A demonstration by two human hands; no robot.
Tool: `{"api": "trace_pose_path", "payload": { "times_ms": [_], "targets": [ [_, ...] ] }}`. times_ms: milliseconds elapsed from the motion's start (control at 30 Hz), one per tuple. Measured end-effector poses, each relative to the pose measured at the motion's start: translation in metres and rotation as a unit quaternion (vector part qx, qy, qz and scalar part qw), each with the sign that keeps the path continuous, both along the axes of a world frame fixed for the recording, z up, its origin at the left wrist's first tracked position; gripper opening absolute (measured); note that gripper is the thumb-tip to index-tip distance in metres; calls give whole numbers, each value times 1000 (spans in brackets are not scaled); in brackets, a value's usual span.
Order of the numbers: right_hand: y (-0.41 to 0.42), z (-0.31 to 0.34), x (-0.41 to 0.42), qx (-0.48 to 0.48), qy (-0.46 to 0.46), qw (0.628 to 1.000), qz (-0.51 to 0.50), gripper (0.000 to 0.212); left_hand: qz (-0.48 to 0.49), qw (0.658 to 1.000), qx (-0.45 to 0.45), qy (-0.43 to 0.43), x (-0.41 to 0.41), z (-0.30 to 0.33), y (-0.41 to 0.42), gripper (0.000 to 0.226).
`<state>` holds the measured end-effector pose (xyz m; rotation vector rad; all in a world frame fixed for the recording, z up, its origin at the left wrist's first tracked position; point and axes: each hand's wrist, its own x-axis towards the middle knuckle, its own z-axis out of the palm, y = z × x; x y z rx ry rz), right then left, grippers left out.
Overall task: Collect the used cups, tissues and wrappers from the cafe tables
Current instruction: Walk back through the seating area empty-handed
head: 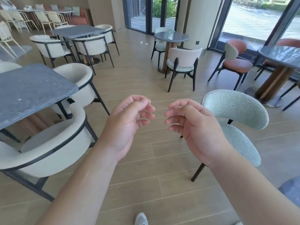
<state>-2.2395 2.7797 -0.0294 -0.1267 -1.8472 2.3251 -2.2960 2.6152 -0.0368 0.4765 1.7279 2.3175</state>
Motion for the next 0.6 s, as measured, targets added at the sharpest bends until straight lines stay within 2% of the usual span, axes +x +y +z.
{"api": "trace_pose_path", "payload": {
  "times_ms": [333, 600],
  "targets": [
    [-2, 11, -162, 2, 14, 1000, -1, 15, 15, 1000, 18, 10, -169, 14, 3, 7],
    [32, -12, -289, -22, 6, 1000, 16, 16, 29, 999, -9, -11, -287, -11, 29, 9]
  ]
}}
